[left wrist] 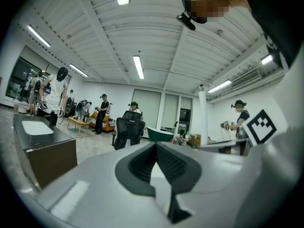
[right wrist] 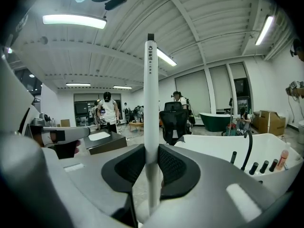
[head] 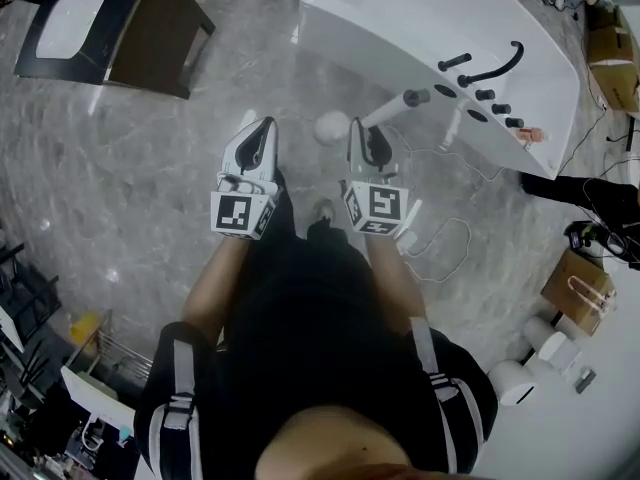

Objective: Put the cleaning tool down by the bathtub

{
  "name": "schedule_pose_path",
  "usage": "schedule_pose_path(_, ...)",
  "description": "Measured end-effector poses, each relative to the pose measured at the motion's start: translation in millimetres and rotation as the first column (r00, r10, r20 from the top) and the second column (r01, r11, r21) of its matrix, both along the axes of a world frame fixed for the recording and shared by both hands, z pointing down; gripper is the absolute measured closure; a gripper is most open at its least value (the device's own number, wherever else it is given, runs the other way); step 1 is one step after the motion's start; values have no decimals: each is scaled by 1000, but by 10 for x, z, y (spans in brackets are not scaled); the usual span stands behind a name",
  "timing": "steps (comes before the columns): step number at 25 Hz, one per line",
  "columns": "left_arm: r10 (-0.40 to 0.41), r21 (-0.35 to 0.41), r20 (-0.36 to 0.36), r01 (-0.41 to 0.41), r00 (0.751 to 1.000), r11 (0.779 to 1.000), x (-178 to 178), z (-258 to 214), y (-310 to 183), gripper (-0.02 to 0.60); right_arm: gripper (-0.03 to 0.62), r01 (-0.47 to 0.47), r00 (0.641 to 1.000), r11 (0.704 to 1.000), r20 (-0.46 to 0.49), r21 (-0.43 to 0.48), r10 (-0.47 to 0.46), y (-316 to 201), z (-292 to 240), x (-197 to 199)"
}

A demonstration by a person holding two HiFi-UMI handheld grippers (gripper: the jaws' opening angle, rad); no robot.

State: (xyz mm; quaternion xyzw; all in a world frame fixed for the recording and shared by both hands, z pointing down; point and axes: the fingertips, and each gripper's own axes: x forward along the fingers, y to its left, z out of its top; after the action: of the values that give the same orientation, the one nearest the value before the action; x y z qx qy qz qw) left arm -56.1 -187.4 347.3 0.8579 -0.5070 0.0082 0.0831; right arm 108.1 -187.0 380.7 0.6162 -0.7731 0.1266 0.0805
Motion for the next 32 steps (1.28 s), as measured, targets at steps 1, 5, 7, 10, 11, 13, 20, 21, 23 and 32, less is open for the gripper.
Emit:
schedule_pose_path(1,2,-3,-2,-2,1000,1000,-12,38,-50,572,508,-1,1000,1000,-1,-4,1,-54,47,-26)
schedule_pose_path(5,11,-18,-8,-11,1000,1000,-74,215,-261,572,508,-14,1000,1000,-4,-26,14,-252,267,-132)
schedule_pose_path(7,12,-31,-10,-12,1000,999,-103,317,-364,572,508,-22,1000,999,-4,-41,21,-335,397,-169)
schedule_pose_path(10,14,-43,-12,-15,1000,999,-158,459,-506,572,508,-36,999,997,-1,-63,37,-440,596,-220)
schedule_pose_path(11,16,-45,-11,-17,1000,999,-182,509,-555,572,508,-43,999,997,-1,-68,43,-475,667,-239)
schedule_pose_path(13,21,-55,-6,-22,1000,998,-236,633,-659,572,508,-56,998,995,0,-78,57,-555,824,-287)
schedule_pose_path(20,22,-99,-19,-24,1000,995,-439,1168,-1032,572,508,-104,994,987,5,-119,106,-884,1430,-454)
schedule_pose_path(21,24,-103,-20,-26,1000,994,-469,1239,-1083,572,508,-112,994,986,6,-121,113,-937,1503,-477)
schedule_pose_path(23,28,-109,-20,-30,999,994,-519,1384,-1184,572,509,-124,992,984,8,-126,126,-1043,1662,-517)
schedule_pose_path(32,36,-132,-19,-38,999,990,-704,2113,-1509,572,510,-151,988,978,0,-147,153,-1375,2452,-683)
